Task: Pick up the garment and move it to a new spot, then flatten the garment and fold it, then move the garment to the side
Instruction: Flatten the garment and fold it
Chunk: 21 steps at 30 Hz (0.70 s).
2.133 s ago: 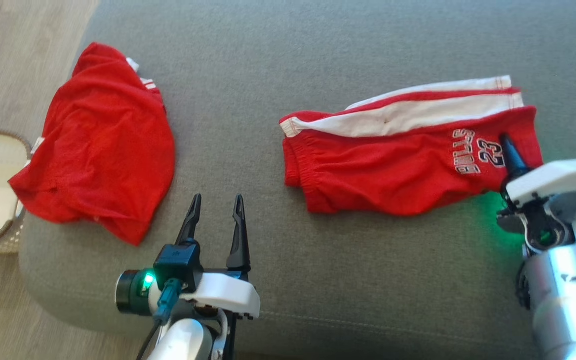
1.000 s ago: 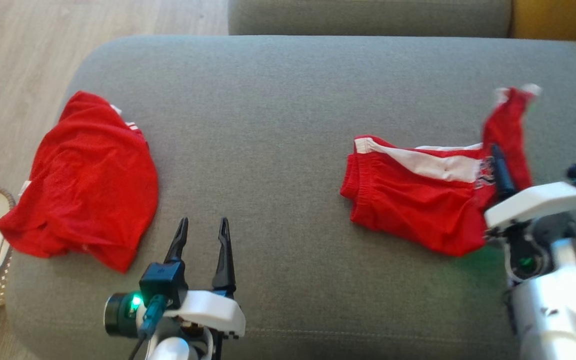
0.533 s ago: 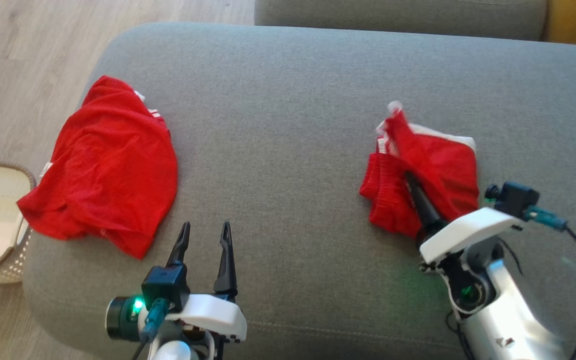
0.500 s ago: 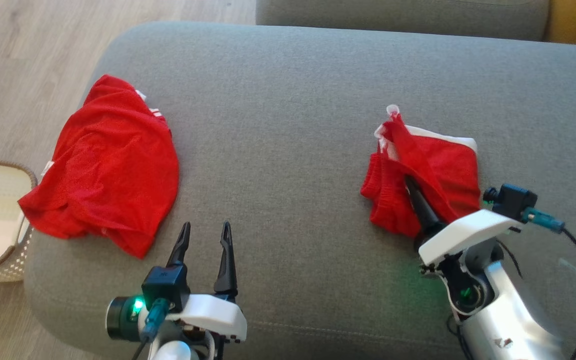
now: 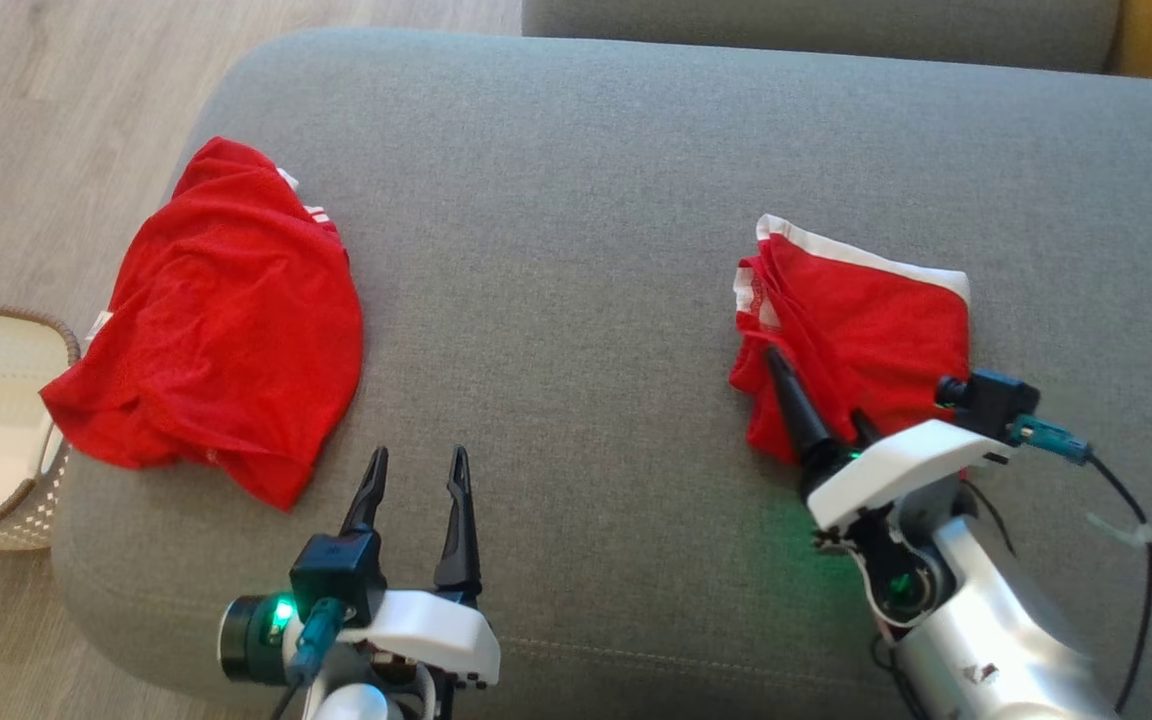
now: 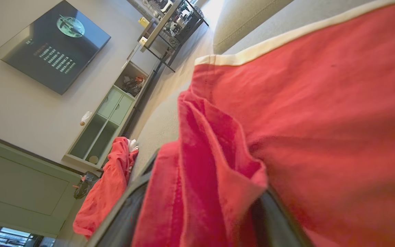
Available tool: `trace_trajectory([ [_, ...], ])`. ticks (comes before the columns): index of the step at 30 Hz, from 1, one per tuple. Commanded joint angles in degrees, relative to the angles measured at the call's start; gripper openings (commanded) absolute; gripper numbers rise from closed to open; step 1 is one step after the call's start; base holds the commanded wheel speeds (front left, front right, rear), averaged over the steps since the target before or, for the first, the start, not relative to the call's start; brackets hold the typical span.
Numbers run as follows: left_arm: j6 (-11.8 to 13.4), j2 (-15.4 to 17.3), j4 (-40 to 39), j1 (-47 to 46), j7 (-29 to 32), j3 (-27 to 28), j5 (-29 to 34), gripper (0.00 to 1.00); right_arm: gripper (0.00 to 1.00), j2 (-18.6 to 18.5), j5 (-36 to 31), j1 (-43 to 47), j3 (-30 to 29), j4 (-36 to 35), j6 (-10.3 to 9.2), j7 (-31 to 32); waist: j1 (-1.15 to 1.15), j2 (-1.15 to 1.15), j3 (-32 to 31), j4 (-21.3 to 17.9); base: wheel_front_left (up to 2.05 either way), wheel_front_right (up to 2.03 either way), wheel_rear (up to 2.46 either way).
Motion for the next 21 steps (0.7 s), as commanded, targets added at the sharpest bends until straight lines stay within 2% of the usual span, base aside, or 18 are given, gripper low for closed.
trace_trajectory([
  [1, 0.44, 0.05, -1.41, -1.74, -0.3, 1.43, -0.54, 1.0, 1.0, 0.45, 1.8, -1.87, 3.62, -3.02, -0.01, -0.81, 0.0, 0.0, 0.15, -0.19, 0.0, 0.0, 0.0],
  [8, 0.39, 0.05, -1.08, -2.06, -0.3, 1.11, -0.57, 1.0, 1.0, 0.45, 4.19, -0.85, 9.27, -4.35, -0.01, -1.18, 0.0, 0.0, 0.26, -0.53, 0.0, 0.0, 0.0],
  [15, 0.25, 0.05, -0.87, -2.24, -0.3, 1.04, -0.28, 1.0, 1.0, 0.45, 5.11, -1.07, 12.79, 0.31, -0.01, 0.34, 0.0, 0.0, 0.27, -0.68, 0.0, 0.0, 0.0],
  [21, 0.11, 0.05, -0.63, -1.8, -0.3, 1.78, -0.08, 1.0, 1.0, 0.45, 7.66, -1.91, 13.88, 0.44, -0.01, -0.56, 0.0, 0.0, -0.75, -1.8, 0.0, 0.0, 0.0],
])
